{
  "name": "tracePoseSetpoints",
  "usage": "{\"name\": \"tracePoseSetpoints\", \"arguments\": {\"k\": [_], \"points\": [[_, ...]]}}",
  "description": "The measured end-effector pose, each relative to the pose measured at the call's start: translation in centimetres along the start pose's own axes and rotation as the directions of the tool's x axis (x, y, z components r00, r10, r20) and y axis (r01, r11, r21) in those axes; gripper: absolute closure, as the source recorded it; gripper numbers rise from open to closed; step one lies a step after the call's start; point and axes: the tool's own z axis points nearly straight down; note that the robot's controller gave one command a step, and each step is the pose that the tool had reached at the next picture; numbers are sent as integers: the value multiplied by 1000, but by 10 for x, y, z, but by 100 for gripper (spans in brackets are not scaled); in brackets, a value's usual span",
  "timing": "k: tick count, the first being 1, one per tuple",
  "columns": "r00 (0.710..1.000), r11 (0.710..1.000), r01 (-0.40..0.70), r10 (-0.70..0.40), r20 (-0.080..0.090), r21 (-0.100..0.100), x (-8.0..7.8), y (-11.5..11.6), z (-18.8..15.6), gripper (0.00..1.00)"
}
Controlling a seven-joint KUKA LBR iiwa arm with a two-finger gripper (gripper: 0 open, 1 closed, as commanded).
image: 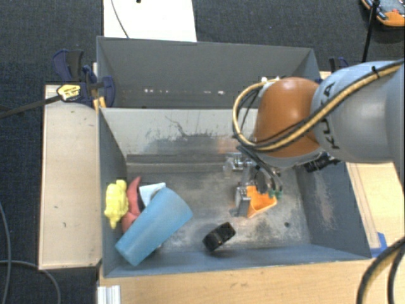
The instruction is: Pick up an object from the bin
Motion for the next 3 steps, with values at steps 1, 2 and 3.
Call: {"name": "tracePoseSetpoints", "arguments": {"k": [1,2,3], "points": [[1000,1000,-1,1,7,0,-2,0,-5,0],[1000,1000,2,-2,11,-1,26,-40,19,0],[995,995,99,-99,9,1,2,-56,40,100]]}}
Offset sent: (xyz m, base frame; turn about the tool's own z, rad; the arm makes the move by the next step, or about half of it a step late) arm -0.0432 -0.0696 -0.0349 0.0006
